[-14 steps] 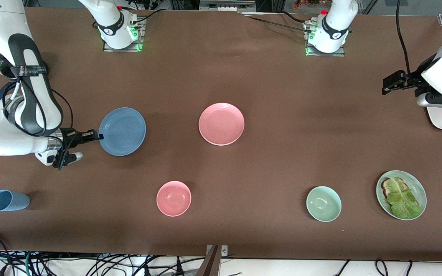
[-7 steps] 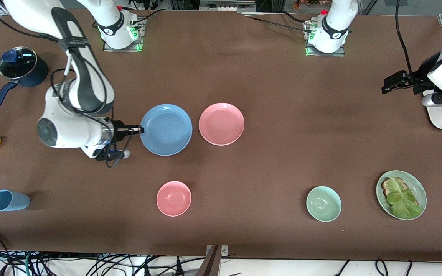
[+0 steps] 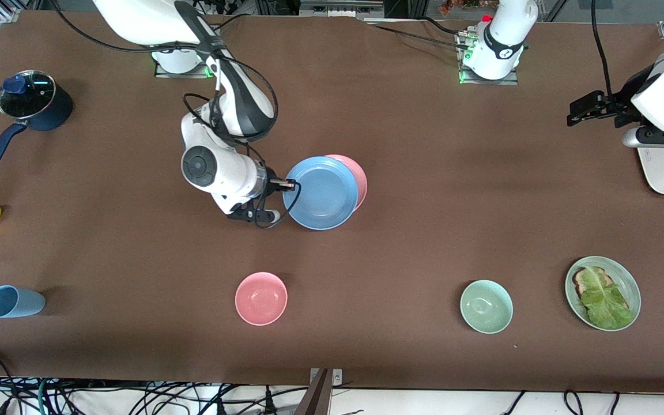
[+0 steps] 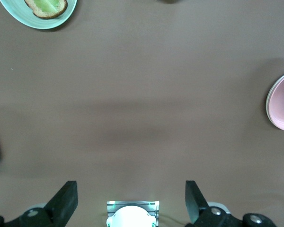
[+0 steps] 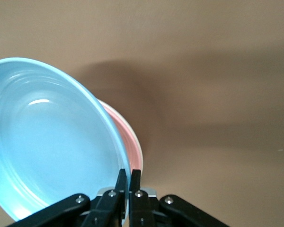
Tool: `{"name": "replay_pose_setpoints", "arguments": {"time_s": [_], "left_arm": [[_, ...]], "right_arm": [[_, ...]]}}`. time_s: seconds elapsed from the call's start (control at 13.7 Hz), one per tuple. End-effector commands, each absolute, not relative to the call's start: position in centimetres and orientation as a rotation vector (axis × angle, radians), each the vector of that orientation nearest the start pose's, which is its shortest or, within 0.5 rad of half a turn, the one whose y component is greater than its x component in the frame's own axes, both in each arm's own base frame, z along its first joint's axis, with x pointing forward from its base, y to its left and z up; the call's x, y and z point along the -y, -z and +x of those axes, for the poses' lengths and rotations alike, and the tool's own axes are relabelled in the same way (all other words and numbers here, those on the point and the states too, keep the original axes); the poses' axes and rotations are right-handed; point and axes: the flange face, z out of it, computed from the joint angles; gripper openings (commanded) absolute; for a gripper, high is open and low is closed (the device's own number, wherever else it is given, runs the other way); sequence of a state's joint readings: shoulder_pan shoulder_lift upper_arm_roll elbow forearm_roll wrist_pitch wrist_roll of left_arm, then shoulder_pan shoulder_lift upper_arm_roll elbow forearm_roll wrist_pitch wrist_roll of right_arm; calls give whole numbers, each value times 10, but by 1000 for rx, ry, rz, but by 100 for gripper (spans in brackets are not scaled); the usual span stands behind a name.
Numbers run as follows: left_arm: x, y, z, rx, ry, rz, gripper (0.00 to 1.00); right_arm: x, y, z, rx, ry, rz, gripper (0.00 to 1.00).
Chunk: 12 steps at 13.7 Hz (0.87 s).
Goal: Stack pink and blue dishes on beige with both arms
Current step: 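Carry the blue plate with the right gripper onto the pink plate, then open the right gripper and release the blue plate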
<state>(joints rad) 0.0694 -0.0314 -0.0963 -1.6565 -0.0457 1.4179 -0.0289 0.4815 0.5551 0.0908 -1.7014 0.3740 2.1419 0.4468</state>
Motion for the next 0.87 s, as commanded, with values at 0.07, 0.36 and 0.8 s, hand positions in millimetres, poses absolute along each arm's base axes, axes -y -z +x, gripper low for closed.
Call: {"name": "replay_pose_setpoints", "arguments": {"time_s": [0.07,0.36,0.8], "left_arm": [[33,-594,521,-29,-337,-3164,100],[21,-586,526,-19,-356,-3169,100],[22,-570,540,-15,-384,-3162,100]], "right_arm": [[-384,-239,541,-146,-399,-2882,0],[-389,-230,535,-130,-417,-2892,0],[-393,-216,524,-116,-445,-2909,0]]}}
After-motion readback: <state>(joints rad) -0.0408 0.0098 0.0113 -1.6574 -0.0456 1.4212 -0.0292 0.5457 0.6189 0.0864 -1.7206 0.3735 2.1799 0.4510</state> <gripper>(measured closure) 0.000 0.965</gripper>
